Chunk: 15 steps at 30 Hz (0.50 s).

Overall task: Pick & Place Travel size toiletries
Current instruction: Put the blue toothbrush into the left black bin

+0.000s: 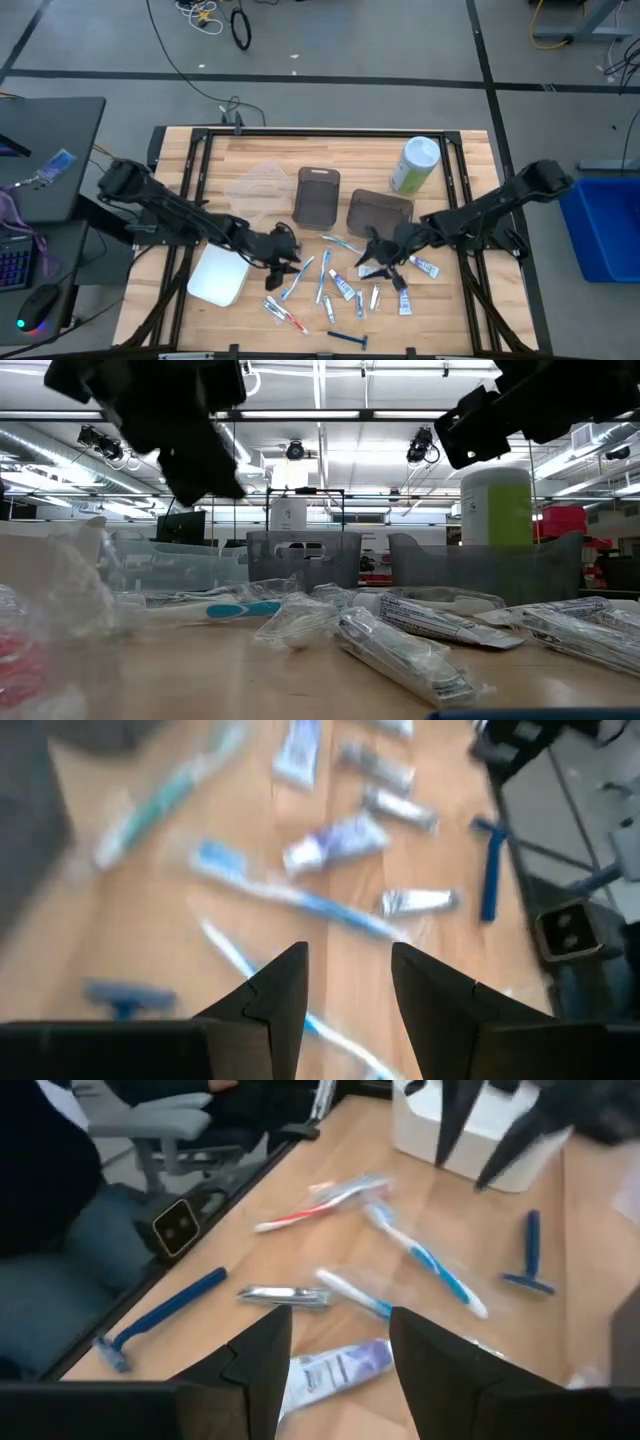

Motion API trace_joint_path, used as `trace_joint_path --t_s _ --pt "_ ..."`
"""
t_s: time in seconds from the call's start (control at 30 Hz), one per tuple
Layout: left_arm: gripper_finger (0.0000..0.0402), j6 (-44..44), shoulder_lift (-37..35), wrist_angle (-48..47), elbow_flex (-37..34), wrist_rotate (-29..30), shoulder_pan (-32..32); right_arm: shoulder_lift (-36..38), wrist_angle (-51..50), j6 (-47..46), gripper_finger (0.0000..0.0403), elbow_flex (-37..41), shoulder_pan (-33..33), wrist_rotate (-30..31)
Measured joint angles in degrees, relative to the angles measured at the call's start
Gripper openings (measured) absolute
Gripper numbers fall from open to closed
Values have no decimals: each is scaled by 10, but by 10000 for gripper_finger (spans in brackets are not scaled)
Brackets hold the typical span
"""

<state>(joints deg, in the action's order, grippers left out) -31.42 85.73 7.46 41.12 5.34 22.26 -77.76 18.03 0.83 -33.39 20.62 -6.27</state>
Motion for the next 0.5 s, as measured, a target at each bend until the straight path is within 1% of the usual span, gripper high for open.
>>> trace_joint_path --t_s 0.1,0.17,0.23,0.3,0.37,0.5 --pt "153 -26 42 -6 0 12 22 -19 32 -5 181 0 19 60" --pt "153 -34 64 -2 0 35 37 -23 38 -5 183 0 31 97" --pt "153 -49 77 -5 0 66 49 -23 39 -11 185 0 41 126" --pt "153 -74 90 -5 7 85 58 -23 39 -20 186 0 49 152" --pt "153 -89 99 -5 18 91 64 -23 39 -19 186 0 51 168" --pt "153 -116 127 -6 45 103 68 -23 39 -19 182 0 53 168"
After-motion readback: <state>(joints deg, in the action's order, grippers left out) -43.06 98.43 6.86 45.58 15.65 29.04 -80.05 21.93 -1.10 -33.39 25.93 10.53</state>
